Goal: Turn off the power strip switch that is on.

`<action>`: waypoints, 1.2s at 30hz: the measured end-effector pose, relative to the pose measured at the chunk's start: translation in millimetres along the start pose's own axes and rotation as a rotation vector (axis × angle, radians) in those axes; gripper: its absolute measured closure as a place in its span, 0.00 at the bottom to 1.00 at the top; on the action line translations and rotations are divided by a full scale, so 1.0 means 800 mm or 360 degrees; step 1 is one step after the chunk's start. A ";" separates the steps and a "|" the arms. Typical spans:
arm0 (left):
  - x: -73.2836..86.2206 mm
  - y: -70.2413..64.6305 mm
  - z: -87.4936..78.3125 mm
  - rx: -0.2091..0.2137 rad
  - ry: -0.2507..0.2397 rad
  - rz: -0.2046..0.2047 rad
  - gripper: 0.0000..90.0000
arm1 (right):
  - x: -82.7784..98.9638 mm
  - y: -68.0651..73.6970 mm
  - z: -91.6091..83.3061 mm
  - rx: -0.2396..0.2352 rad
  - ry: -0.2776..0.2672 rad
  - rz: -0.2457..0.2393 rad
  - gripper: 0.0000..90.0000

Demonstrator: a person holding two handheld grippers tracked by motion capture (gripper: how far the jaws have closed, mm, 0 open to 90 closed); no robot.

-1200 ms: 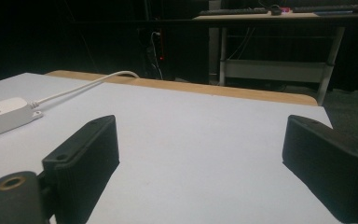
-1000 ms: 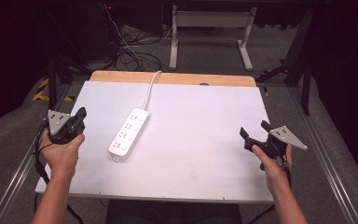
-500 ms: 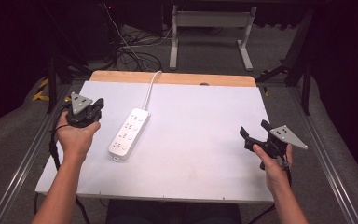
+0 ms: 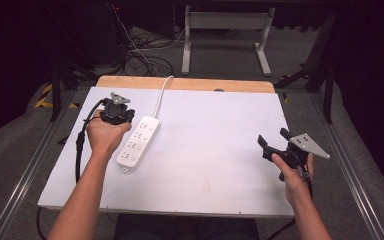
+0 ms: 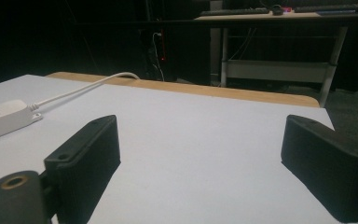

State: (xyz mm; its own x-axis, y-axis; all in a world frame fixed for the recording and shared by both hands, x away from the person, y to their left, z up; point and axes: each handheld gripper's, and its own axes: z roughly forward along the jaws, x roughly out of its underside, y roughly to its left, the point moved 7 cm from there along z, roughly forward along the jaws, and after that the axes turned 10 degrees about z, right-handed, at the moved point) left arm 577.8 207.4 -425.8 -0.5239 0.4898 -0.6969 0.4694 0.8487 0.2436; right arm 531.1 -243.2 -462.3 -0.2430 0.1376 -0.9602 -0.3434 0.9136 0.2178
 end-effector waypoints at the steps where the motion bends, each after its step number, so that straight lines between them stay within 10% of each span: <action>1: -0.001 -0.003 0.006 0.0015 0.0028 0.0007 1.00 | 0.001 0.000 0.001 0.0000 0.0004 -0.0001 0.13; 12: -0.004 -0.031 0.072 0.0097 0.0349 0.0110 1.00 | 0.000 0.008 0.000 -0.0036 -0.0006 0.0016 0.14; 23: 0.008 -0.041 0.097 0.0160 0.0500 0.0112 1.00 | 0.001 0.016 0.004 -0.0066 0.0003 0.0023 0.14; 36: 0.010 -0.040 0.103 0.0174 0.0486 0.0030 1.00 | 0.000 0.018 0.004 -0.0064 -0.0003 0.0028 0.14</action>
State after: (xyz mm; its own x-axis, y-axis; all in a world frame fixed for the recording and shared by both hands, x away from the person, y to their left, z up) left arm 617.4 168.0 -494.6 -0.6957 0.5565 -0.4542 0.5459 0.8206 0.1692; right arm 529.0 -229.0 -459.5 -0.2480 0.1543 -0.9564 -0.3751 0.8949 0.2416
